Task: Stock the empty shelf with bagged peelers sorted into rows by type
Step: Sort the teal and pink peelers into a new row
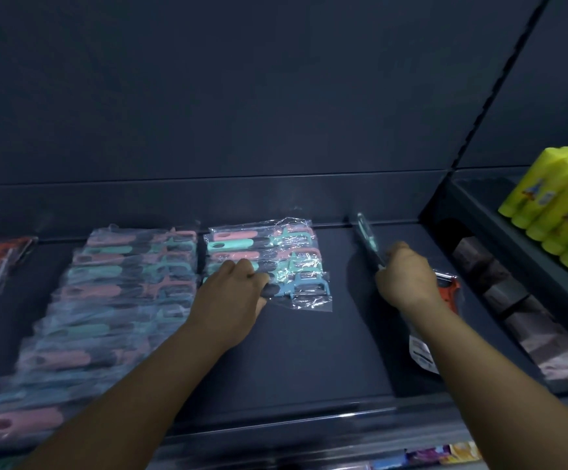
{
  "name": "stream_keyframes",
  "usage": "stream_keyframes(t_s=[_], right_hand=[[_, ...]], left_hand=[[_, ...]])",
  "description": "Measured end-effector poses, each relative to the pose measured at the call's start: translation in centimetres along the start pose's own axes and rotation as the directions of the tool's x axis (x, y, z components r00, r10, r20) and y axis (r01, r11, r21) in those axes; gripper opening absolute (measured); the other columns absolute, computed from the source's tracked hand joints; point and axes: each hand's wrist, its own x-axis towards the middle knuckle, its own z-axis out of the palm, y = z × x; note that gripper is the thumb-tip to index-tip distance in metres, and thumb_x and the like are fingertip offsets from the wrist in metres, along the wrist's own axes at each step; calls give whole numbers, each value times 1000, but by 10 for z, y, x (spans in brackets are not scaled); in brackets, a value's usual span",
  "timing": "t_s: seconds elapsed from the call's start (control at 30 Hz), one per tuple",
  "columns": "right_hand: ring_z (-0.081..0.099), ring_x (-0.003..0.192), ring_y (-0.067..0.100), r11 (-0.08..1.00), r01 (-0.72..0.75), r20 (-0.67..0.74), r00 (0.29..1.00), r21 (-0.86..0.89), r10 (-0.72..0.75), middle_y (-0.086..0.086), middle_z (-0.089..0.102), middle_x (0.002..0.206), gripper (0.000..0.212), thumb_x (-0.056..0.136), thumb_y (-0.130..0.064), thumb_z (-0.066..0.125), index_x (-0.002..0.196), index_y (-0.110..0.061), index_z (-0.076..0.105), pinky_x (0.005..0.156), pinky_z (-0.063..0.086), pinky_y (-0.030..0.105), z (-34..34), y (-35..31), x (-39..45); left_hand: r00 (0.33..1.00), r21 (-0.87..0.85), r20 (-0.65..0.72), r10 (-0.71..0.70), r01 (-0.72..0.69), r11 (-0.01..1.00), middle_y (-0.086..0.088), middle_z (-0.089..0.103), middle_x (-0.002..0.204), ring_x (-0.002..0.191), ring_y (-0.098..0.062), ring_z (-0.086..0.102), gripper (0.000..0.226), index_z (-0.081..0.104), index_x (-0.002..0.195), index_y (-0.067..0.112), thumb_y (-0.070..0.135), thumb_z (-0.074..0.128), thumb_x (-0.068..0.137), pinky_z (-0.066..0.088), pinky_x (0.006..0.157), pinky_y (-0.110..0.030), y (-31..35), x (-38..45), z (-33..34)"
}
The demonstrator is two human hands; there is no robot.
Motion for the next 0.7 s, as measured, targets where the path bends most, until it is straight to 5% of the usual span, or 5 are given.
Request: stream_keyframes(t_s=[0.13, 0.23, 0.4, 0.57, 0.7], right_hand=[[64, 100, 30, 930, 24, 52, 998, 368, -46, 9, 68, 104, 34, 79, -4, 60, 113, -9, 60, 88, 49, 35, -1, -9, -10], [62, 75, 24, 647, -98, 203, 975, 756, -90, 12, 65, 89, 26, 79, 11, 57, 98, -5, 61, 72, 52, 34, 4, -27, -30], [63, 81, 30, 354, -313, 404, 888, 881, -220, 23, 66, 95, 25, 79, 16, 60, 93, -5, 56, 76, 53, 39, 10, -56, -57], [61, 53, 16, 307, -371, 453, 852, 876, -262, 6, 63, 61, 20, 87, 12, 54, 79, -6, 54, 59, 54, 24, 12, -60, -65], [59, 62, 20, 273, -341, 410, 876, 899, -254, 10, 61, 72, 17, 87, 9, 55, 87, -7, 51, 61, 55, 24, 8, -66, -63]], left_hand=[[997, -107, -78, -12, 4, 994, 1, 50, 127, 119, -20, 44, 43, 46, 135, 24, 37, 50, 94, 39, 94, -31, 10, 3, -9], [993, -382, -80, -81, 45, 923, -1, 55, 127, 116, -20, 51, 45, 49, 136, 22, 34, 53, 93, 41, 99, -32, 26, 6, -21], [994, -706, -2, -107, 75, 704, 10, 65, 90, 89, -16, 67, 38, 60, 125, 18, 21, 65, 87, 52, 86, -33, 50, 0, -36], [994, -541, 9, -110, 97, 836, -2, 67, 84, 78, -24, 63, 14, 59, 98, 15, 22, 58, 85, 52, 72, -39, 41, -11, -35], [995, -246, -6, -104, 99, 964, -6, 56, 106, 101, -25, 53, 19, 52, 104, 13, 11, 49, 86, 40, 77, -31, 37, -12, -42]])
